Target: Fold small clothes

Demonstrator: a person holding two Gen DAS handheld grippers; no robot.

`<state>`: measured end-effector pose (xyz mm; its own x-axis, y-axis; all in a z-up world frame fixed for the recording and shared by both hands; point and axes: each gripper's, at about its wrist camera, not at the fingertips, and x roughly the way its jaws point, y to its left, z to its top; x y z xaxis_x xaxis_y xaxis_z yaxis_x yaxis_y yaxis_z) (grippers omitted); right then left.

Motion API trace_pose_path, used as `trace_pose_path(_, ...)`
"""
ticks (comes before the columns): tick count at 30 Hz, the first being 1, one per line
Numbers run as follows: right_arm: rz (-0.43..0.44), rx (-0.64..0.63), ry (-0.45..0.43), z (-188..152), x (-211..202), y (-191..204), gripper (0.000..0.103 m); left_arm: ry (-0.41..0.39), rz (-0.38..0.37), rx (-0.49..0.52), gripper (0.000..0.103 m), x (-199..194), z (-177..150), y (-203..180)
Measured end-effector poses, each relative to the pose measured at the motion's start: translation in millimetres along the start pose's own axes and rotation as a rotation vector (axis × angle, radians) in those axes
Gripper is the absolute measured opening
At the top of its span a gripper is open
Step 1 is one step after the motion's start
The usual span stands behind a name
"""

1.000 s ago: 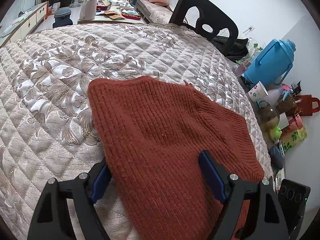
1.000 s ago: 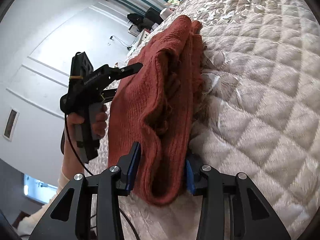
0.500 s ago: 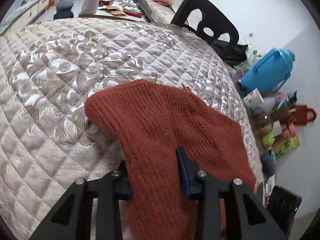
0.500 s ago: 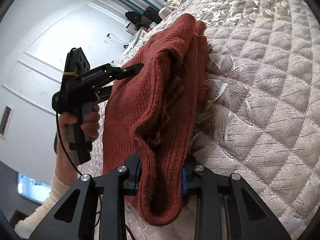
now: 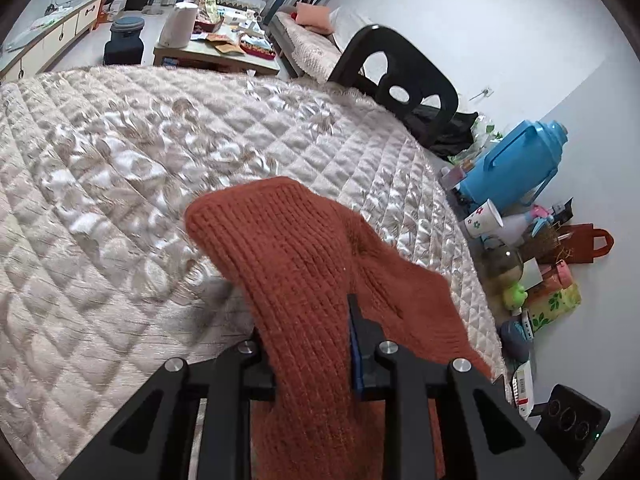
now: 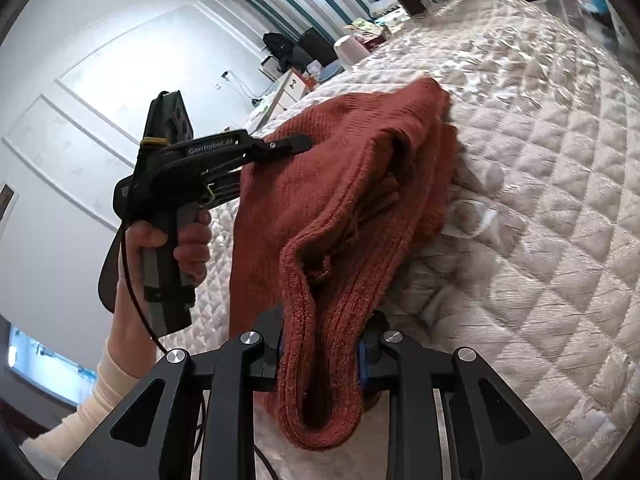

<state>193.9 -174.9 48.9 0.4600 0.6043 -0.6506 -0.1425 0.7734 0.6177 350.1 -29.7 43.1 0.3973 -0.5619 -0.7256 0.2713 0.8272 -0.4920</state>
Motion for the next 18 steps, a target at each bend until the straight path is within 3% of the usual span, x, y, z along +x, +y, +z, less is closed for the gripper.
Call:
trace_pose_path(7, 0.032, -0.046, -0.002, 3, 9, 31, 0.025, -0.054, 0.014, -0.008, 0.026, -41, 3, 15)
trace_pose_path(18, 0.086, -0.137, 0.035, 3, 54, 75, 0.025, -0.122, 0.082, -0.066, 0.026, -101, -2, 74)
